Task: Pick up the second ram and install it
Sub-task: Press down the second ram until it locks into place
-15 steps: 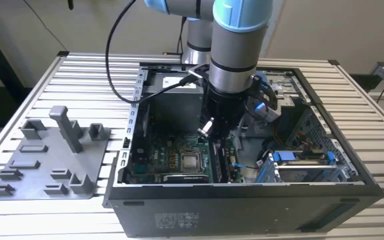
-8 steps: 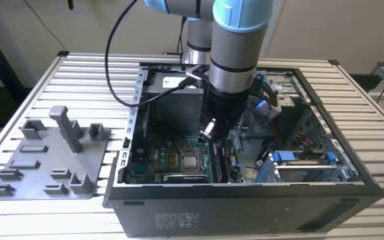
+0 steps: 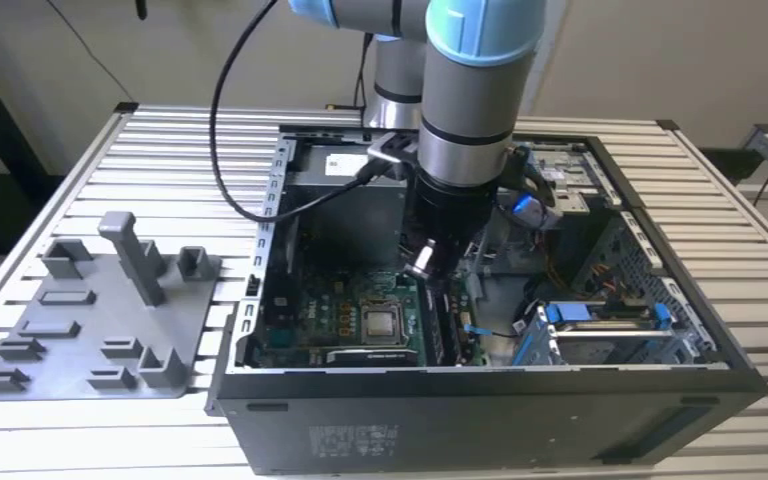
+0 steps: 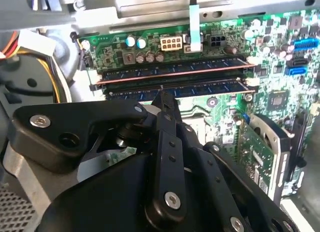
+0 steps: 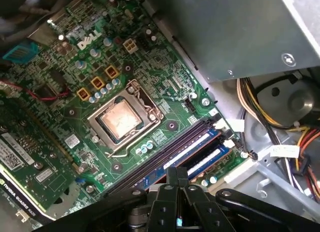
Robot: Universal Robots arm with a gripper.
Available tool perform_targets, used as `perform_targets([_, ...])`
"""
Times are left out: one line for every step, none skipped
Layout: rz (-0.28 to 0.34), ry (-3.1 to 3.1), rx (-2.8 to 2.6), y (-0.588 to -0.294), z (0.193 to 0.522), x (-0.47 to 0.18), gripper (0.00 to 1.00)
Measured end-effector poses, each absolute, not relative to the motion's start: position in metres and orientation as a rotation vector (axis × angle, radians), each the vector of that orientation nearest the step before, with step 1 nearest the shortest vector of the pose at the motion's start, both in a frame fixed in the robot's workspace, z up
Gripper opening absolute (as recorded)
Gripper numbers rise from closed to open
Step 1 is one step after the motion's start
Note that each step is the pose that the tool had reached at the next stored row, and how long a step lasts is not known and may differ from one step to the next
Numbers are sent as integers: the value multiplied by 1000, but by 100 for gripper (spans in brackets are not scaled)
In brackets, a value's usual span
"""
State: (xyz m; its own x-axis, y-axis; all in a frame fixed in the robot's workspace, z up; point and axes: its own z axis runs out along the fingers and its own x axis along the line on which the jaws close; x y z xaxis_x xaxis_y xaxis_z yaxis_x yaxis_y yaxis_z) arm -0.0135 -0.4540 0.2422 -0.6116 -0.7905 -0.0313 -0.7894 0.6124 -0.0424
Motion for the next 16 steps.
perform_targets([-37, 2770, -1380, -454, 242, -13, 11])
perform_targets([-37, 2760, -1399, -454, 242, -13, 11])
perform_targets([-36, 2750, -1418, -454, 242, -14, 11])
perform_targets([-36, 2740, -1437, -454, 242, -14, 11])
perform_targets([-35, 2729, -1458, -454, 242, -14, 11])
perform_targets([-35, 2717, -1479, -454, 242, -14, 11])
perform_targets([-34, 2704, -1502, -454, 242, -14, 11])
perform_targets([-33, 2692, -1523, -454, 242, -14, 11])
perform_targets([-33, 2680, -1545, -454, 242, -14, 11])
perform_targets([-32, 2668, -1565, -454, 242, -14, 11])
perform_targets([-32, 2656, -1584, -454, 242, -14, 11])
perform_targets([-31, 2647, -1600, -454, 242, -14, 11])
perform_targets([-31, 2637, -1615, -454, 242, -15, 11])
perform_targets([-30, 2628, -1629, -454, 242, -15, 11])
perform_targets([-30, 2619, -1644, -454, 242, -15, 11])
perform_targets([-29, 2610, -1658, -454, 242, -15, 11])
